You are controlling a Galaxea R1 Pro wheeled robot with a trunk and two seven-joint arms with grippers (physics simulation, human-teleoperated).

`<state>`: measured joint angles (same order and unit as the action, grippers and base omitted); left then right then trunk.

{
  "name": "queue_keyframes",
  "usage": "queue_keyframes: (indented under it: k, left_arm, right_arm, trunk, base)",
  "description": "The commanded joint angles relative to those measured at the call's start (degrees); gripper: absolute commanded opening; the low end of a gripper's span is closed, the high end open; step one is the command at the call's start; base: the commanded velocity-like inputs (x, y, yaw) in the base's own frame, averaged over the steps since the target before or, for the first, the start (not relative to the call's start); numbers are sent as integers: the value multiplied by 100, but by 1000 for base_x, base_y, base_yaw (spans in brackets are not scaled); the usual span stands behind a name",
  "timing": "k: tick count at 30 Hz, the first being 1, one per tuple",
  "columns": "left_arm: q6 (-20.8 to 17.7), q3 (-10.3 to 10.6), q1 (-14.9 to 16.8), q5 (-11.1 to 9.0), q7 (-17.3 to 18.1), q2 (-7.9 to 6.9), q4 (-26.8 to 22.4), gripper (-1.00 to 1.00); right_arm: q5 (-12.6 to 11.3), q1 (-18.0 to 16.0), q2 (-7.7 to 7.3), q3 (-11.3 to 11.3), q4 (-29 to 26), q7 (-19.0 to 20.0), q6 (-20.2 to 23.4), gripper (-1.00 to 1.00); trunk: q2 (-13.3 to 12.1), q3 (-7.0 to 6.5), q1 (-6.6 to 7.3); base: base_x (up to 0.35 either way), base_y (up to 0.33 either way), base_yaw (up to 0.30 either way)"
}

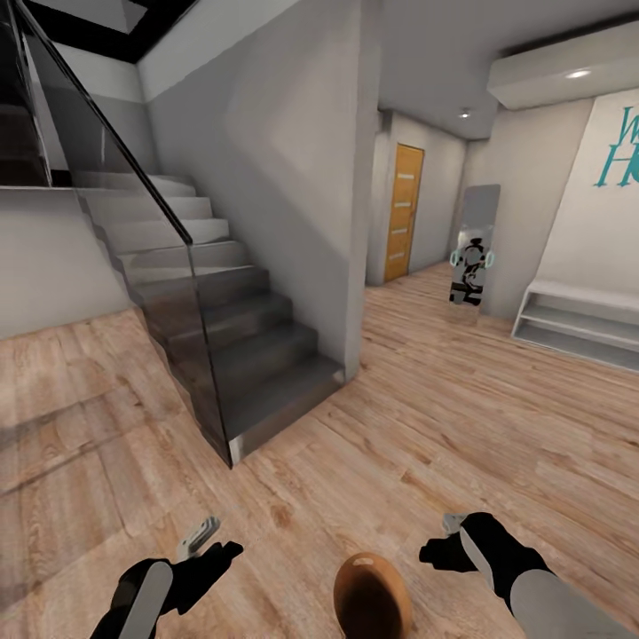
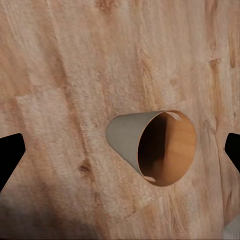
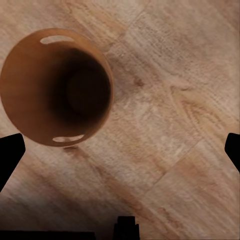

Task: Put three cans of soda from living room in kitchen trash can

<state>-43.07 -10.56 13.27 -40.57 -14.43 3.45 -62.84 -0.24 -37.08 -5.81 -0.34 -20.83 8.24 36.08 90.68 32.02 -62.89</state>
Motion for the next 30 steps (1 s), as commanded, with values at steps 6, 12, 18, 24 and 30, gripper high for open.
queue_keyframes:
  k: [6,12,18,24,30]
  left_arm:
    - [79,7,3,-3,1,-16,59,100]
    - [108,25,8,-9,-4,-14,83,100]
    - [108,60,24,-19,-12,21,72,100]
    - [106,78,0,-6,0,34,-259,100]
    - [106,87,-11,-10,-16,26,-277,100]
  right_arm:
    - [-14,-1,1,2,89,-17,11,100]
    - [-19,-6,7,7,132,-22,13,100]
    - [-1,-28,637,21,66,-620,22,100]
    - [-14,-10,765,26,-456,-806,291,100]
    - [-20,-33,780,2,-689,-826,560,100]
  trunk:
    - [242,108,-132]
    - [483,216,-264]
    - [723,324,-396]
    - [964,431,-528]
    - [1205,539,-660]
  base:
    - [0,0,11]
    - [0,0,2]
    - [0,0,0]
    - [0,0,0]
    - [0,0,0]
